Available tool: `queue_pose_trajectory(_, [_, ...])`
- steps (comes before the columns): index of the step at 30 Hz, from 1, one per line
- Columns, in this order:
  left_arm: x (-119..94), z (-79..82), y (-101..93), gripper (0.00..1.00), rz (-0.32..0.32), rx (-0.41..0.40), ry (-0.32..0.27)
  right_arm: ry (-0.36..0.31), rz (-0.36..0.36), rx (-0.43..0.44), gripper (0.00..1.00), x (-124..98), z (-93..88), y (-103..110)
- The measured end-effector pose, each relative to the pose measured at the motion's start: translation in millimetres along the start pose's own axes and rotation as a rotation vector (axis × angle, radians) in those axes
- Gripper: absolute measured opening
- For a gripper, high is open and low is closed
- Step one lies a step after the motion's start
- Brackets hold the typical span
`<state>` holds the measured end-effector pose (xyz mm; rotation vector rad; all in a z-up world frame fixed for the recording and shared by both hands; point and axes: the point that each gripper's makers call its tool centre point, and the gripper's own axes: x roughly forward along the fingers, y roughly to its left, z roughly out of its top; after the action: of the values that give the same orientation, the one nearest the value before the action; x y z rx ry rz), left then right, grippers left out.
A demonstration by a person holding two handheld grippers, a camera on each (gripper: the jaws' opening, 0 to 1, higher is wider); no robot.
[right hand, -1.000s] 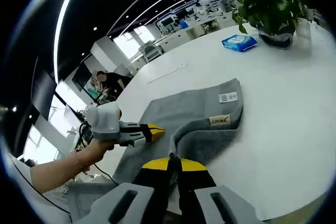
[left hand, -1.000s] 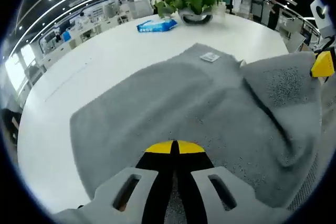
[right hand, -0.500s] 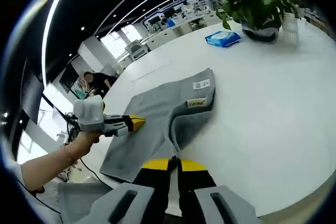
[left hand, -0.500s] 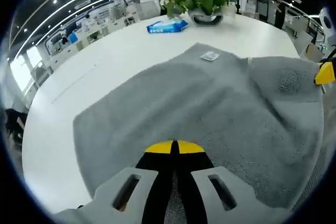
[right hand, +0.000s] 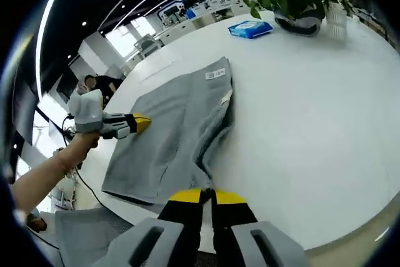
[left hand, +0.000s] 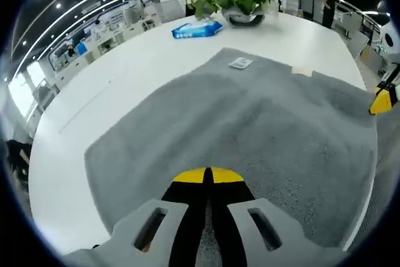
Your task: Open the folded towel by lifting each exposed corner and separating the folded layers until the towel lies flat within the target outline without major curled edges
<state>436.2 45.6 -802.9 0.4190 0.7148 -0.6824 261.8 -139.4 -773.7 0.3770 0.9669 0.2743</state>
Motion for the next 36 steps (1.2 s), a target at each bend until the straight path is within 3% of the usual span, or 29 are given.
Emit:
queue_pose_trajectory(5, [0.7, 1.6, 1.0, 0.0, -0.009, 0.046, 0.001, 0.073, -0.024, 0.023, 0.01, 7.6, -13.1, -10.6])
queue_pose_trajectory(15, [3.2, 4.4, 5.8, 0.0, -0.012, 0.113, -0.004, 0.14, -0.058, 0.004, 0.01, 15.0, -26.0, -20.7])
queue_pose_trajectory(24, [2.9, 4.1, 5.9, 0.0, -0.031, 0.081, -0.014, 0.153, -0.03, -0.016, 0.03, 15.6, -28.6, -20.6])
queue_pose_trajectory(27, [0.5, 2.8, 4.3, 0.01, -0.043, 0.044, -0.005, 0.16, -0.002, -0.01, 0.12, 12.3, -28.3, -18.0])
queue_pose_trajectory(30, [-7.8, 2.4, 3.3, 0.09, -0.034, 0.012, -0.003, 0.069, 0.061, 0.033, 0.25, 3.7, -9.8, -5.0])
queue_pose_trajectory(34, [-24.4, 7.8, -15.2, 0.18, -0.073, 0.006, -0.051, -0.005, 0.06, 0.012, 0.25, -6.6, 10.3, -3.6])
queue_pose_trajectory(36, [-33.6, 10.8, -39.6, 0.18, -0.122, 0.019, -0.086, -0.05, 0.036, -0.029, 0.24, -6.0, 24.2, -8.7])
